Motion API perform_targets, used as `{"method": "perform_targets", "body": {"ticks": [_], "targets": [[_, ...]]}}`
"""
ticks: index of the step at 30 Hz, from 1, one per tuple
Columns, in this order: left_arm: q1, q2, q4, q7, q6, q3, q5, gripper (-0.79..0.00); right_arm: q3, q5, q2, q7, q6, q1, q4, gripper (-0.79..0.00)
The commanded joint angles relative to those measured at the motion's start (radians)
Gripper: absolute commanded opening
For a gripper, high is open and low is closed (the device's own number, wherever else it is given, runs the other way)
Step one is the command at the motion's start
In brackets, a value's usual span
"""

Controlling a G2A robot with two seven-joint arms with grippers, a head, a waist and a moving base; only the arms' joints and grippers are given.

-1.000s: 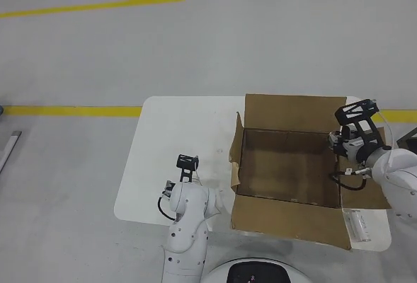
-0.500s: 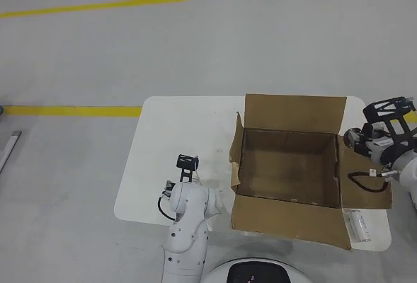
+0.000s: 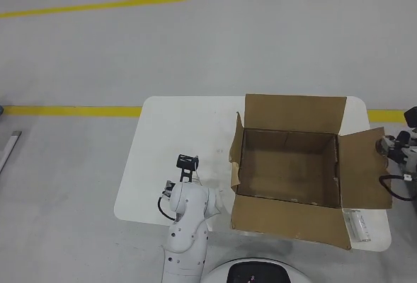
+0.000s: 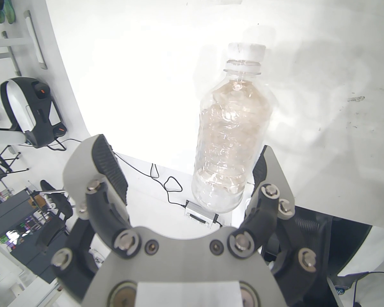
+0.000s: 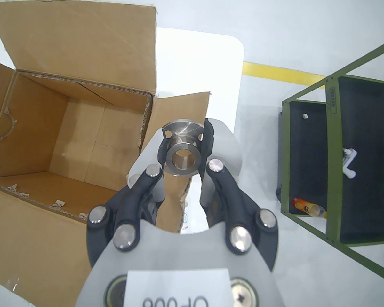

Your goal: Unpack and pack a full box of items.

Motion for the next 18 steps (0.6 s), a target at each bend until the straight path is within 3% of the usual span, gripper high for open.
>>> {"method": "perform_targets", "body": {"ticks": [1,18], "targets": [[0.0,0.0,0.0,0.0,0.0,0.0,0.0,0.0,0.014,0.008,0.002,-0.002,0.003,-0.01,-0.002,-0.785],[0.0,0.0,0.0,0.0,0.0,0.0,0.0,0.0,0.088,0.006,0.015,-0.019,0.016,-0.134,0.044,-0.785]]}}
